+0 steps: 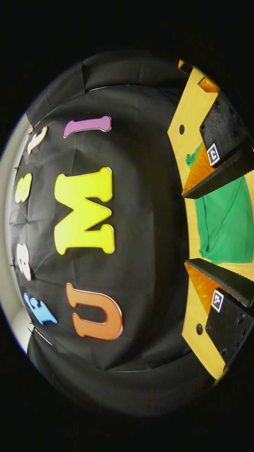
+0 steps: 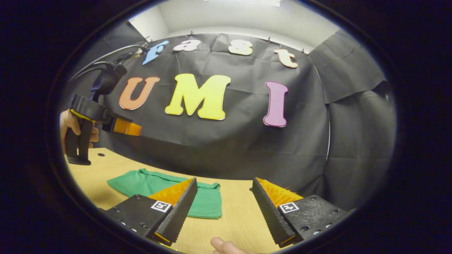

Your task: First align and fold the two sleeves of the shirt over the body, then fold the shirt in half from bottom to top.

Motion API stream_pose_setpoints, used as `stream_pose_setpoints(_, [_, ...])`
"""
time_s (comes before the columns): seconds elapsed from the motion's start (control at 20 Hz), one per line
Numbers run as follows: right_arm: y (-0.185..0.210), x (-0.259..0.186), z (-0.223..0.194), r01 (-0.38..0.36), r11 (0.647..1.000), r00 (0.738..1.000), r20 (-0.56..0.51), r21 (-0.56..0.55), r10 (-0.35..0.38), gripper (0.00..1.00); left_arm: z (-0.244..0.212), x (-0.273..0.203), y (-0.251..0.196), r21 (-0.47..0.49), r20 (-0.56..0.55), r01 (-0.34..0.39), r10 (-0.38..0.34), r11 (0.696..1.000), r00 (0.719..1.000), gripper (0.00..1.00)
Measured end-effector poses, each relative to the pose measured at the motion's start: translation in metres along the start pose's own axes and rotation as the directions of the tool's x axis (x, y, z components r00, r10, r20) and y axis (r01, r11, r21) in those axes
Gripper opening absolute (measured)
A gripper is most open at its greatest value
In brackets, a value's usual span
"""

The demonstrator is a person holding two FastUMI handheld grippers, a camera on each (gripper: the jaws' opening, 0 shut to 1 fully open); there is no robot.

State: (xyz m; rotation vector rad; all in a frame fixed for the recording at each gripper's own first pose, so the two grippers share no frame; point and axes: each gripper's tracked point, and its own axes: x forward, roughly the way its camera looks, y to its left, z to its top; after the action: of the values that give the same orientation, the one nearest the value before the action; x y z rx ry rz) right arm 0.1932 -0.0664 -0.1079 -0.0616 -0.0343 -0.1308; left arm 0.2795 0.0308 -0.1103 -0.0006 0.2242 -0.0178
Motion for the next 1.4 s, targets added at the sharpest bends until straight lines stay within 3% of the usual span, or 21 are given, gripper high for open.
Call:
stream_pose_setpoints(0.2, [-0.02,-0.041,0.023,-0.008,0.999,1.0,0.006,0.033,0.008,0.95,-0.028,-0.066,0.016,-0.037,0.0,-0.055,0.055,0.998,0.998,1.0])
stream_pose_setpoints(0.35, [-0.019,-0.077,0.034,-0.051,0.995,0.998,-0.02,0.082,0.053,0.92,-0.036,-0.121,0.009,-0.033,0.015,-0.054,0.054,0.998,0.998,1.0])
stream_pose_setpoints(0.7, [-0.024,-0.149,0.029,-0.065,0.998,0.997,-0.038,0.01,0.066,0.96,-0.042,-0.223,-0.043,0.03,0.035,0.048,-0.049,0.998,0.998,1.0])
stream_pose_setpoints(0.8, [-0.019,-0.153,0.026,-0.079,0.996,0.996,-0.041,-0.036,0.077,0.96,-0.039,-0.234,-0.07,0.071,0.019,0.118,-0.12,0.99,0.993,1.0])
stream_pose_setpoints(0.85, [-0.021,-0.154,0.026,-0.074,0.996,0.997,-0.037,-0.039,0.073,0.93,-0.025,-0.235,-0.07,0.097,0.05,0.092,-0.097,0.991,0.994,1.0])
stream_pose_setpoints(1.0, [-0.013,-0.153,0.037,-0.082,0.996,0.996,-0.028,0.022,0.083,0.97,0.0,-0.233,-0.067,0.078,0.088,0.041,-0.048,0.996,0.995,1.0])
stream_pose_setpoints(1.3, [-0.003,-0.146,0.036,-0.079,0.993,0.992,-0.093,0.087,0.087,0.96,0.028,-0.256,-0.075,0.066,0.185,0.102,-0.112,0.993,0.976,1.0])
stream_pose_setpoints(1.4, [-0.001,-0.145,0.036,-0.071,0.993,0.992,-0.102,0.093,0.08,0.95,0.024,-0.257,-0.077,0.081,0.17,0.121,-0.134,0.989,0.976,1.0])
